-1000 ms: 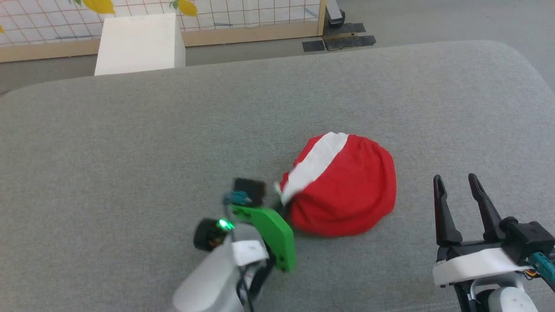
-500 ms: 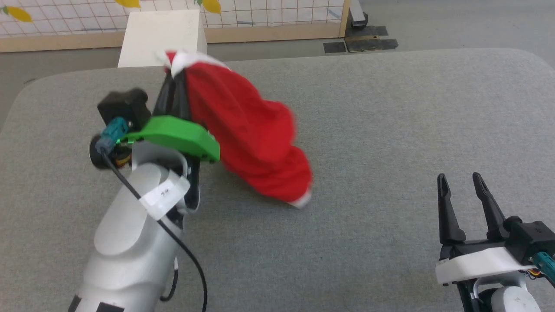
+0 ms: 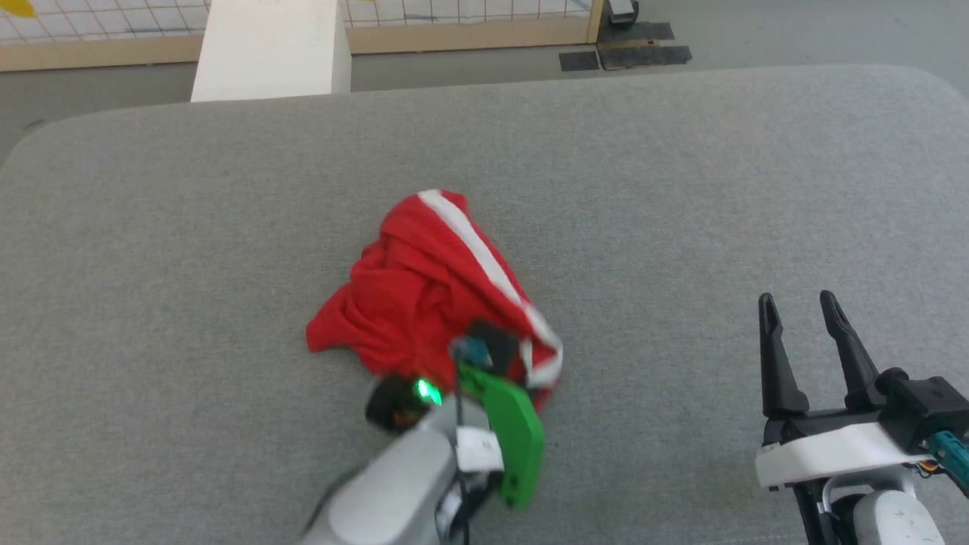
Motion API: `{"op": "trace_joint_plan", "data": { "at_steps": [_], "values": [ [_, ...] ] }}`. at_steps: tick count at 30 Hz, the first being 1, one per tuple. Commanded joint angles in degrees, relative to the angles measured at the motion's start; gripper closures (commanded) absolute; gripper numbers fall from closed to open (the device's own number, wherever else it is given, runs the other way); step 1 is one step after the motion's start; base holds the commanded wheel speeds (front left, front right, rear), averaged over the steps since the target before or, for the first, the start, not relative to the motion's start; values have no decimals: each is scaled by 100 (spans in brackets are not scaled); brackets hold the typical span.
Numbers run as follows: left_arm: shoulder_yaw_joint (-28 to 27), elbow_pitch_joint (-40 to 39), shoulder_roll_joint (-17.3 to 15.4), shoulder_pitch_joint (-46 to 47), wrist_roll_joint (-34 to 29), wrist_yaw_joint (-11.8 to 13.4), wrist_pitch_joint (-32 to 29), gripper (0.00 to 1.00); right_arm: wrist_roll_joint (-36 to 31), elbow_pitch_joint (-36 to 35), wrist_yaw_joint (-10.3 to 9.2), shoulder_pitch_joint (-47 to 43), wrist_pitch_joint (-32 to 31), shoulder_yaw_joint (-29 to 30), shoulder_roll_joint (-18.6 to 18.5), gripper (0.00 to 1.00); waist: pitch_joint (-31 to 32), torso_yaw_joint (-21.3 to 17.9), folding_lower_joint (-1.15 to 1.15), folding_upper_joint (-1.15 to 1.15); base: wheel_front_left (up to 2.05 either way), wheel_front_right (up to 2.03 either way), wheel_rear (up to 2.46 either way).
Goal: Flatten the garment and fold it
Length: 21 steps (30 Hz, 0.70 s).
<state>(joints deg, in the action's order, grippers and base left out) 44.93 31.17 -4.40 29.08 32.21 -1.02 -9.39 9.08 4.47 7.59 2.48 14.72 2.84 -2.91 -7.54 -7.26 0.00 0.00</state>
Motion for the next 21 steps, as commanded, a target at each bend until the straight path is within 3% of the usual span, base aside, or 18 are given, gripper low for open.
{"op": "trace_joint_plan", "data": {
  "at_steps": [1, 2, 8, 13, 18, 21],
  "values": [
    [100, 152, 39, -70, 125, -103, -138, 31, 29, -23, -10, 113, 28, -7, 3, 0, -46, -48, 0, 0, 0, 0, 0],
    [162, 238, 60, -96, 177, -159, -218, 0, 32, -24, -10, 121, 28, -3, 3, 0, -54, -57, 0, 0, 0, 0, 0],
    [103, 349, 125, -179, 616, -266, -187, 0, 27, -2, -10, 121, 28, 42, 3, 0, -21, -21, 0, 0, 0, 0, 0],
    [-305, -195, 47, -294, 732, -209, 754, 0, -26, -37, -10, 53, 28, 11, 3, 0, 116, 125, 0, 0, 0, 0, 0],
    [-892, -912, -239, -668, 697, 101, 1984, 0, -109, -89, -10, -1, 28, -140, 3, 0, 246, 297, 0, 0, 0, 0, 0],
    [-1306, -1329, -443, -983, 622, 184, 2368, 0, -173, -96, -10, -20, 26, -310, 3, 0, 272, 421, 0, 0, 0, 0, 0]
  ]
}}
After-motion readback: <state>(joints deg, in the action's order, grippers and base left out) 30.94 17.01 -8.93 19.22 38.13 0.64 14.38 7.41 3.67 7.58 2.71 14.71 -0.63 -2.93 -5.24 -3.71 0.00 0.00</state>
